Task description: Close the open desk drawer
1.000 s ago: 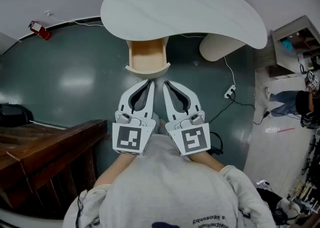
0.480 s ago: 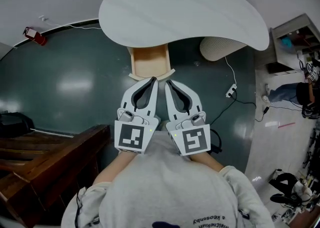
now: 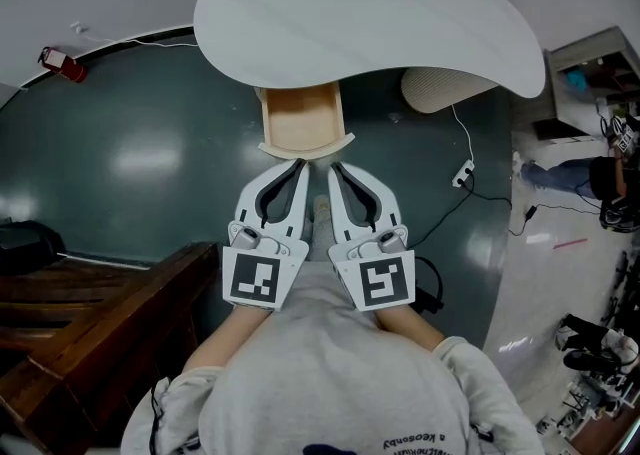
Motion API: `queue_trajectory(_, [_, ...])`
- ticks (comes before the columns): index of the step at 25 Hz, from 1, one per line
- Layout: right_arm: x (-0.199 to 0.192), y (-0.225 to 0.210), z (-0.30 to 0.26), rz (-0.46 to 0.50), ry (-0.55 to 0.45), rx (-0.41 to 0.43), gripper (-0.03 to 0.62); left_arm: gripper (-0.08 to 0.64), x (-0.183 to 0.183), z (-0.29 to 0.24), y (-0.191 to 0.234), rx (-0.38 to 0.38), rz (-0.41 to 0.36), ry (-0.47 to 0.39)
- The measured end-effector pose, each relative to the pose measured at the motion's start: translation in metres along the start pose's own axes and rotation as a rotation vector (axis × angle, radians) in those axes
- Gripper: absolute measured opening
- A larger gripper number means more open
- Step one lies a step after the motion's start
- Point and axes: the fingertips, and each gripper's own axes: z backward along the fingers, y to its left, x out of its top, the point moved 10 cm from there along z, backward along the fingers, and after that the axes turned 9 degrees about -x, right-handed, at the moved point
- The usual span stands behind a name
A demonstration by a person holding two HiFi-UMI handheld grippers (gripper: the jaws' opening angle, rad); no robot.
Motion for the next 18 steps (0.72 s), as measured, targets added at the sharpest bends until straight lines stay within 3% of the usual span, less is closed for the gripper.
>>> queue_trajectory(5, [-0.029,0.002,-0.012,-0.019,0.047,0.001,0.015,0.009,-0.030,-0.004,0.009,-0.010,-0.025,0.037])
queue_trajectory(18, [-0.090,-0.004,-0.049,-0.024,0.127,0.017,0.015,0.010,-0.096,-0.026,0.029,-0.016,0.024,0.105])
